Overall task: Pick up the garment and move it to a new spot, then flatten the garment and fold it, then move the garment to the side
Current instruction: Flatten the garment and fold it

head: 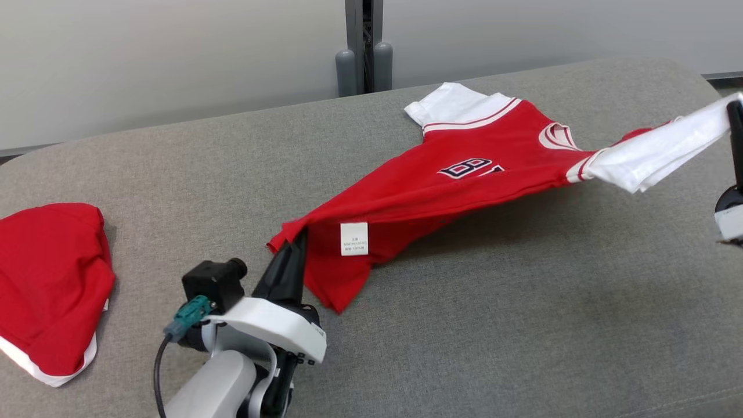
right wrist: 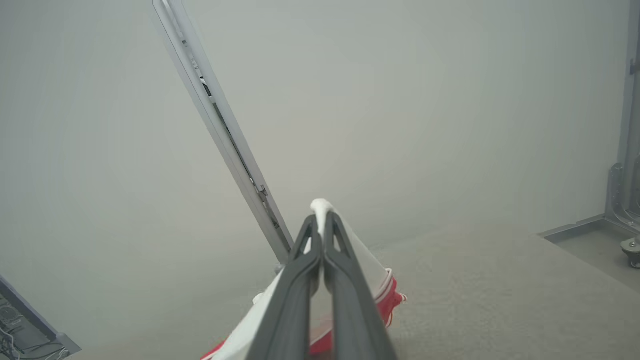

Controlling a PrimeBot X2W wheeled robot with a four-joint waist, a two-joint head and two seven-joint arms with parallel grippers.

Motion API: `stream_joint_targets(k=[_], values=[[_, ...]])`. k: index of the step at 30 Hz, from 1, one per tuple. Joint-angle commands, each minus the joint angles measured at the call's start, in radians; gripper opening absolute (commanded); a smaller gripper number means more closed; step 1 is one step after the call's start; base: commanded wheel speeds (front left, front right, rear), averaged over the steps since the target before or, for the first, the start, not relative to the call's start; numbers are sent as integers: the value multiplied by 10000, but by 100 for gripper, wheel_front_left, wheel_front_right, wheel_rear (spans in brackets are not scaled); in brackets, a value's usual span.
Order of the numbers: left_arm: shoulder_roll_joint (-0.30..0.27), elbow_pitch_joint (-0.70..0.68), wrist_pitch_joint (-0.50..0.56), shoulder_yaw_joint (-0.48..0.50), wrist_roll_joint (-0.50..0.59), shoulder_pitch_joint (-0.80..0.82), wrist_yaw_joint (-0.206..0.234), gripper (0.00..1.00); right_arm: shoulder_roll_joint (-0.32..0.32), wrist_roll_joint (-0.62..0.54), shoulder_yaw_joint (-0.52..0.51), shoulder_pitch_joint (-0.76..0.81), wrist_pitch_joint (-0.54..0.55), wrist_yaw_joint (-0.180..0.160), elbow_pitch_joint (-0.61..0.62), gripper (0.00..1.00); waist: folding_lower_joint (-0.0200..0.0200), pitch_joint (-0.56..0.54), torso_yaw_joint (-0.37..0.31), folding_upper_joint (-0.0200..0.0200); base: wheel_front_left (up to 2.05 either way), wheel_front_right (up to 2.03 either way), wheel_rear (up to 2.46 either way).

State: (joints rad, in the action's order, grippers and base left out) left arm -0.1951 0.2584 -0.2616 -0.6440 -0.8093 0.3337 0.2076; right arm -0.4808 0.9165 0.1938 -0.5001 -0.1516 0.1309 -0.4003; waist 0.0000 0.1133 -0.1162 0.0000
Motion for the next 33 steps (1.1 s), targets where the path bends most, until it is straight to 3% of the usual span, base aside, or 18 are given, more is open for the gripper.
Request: stream_joint_targets(k=[1, 9, 16, 23, 25, 28, 33], values=[[-211, -252, -44, 174, 200, 217, 99, 0, -25, -112, -151, -227, -142, -1, 135, 0, 0, -68, -46, 0, 0, 0, 0], [-699, -1436, -43, 936, 1071, 948, 388, 0, 177, -637, -121, -1398, 69, -1, 496, 0, 0, -372, -208, 0, 0, 0, 0], [-1340, -1997, 581, 1363, 1299, 2589, 258, 0, 384, -1249, 133, -3381, 609, -1, 469, 0, 0, -740, -340, 0, 0, 0, 0], [-1705, -1645, 1445, 1415, 1535, 4240, 126, 0, 494, -2044, 554, -5227, 1002, -3, 130, 0, 0, -934, -454, 0, 0, 0, 0], [-1711, -1480, 1663, 1431, 1480, 4598, 70, 0, 478, -2210, 652, -5682, 1103, -3, -84, 0, 0, -988, -490, 0, 0, 0, 0], [-1225, -1371, 2134, 1798, 460, 4777, -76, 0, 486, -2348, 780, -6288, 1206, -1, -496, 0, 0, -1071, -504, 0, 0, 0, 0], [-1390, -1245, 2408, 2054, 197, 5080, -35, 0, 420, -2463, 905, -6963, 1082, -1, -1168, 0, 0, -1185, -509, 0, 0, 0, 0]])
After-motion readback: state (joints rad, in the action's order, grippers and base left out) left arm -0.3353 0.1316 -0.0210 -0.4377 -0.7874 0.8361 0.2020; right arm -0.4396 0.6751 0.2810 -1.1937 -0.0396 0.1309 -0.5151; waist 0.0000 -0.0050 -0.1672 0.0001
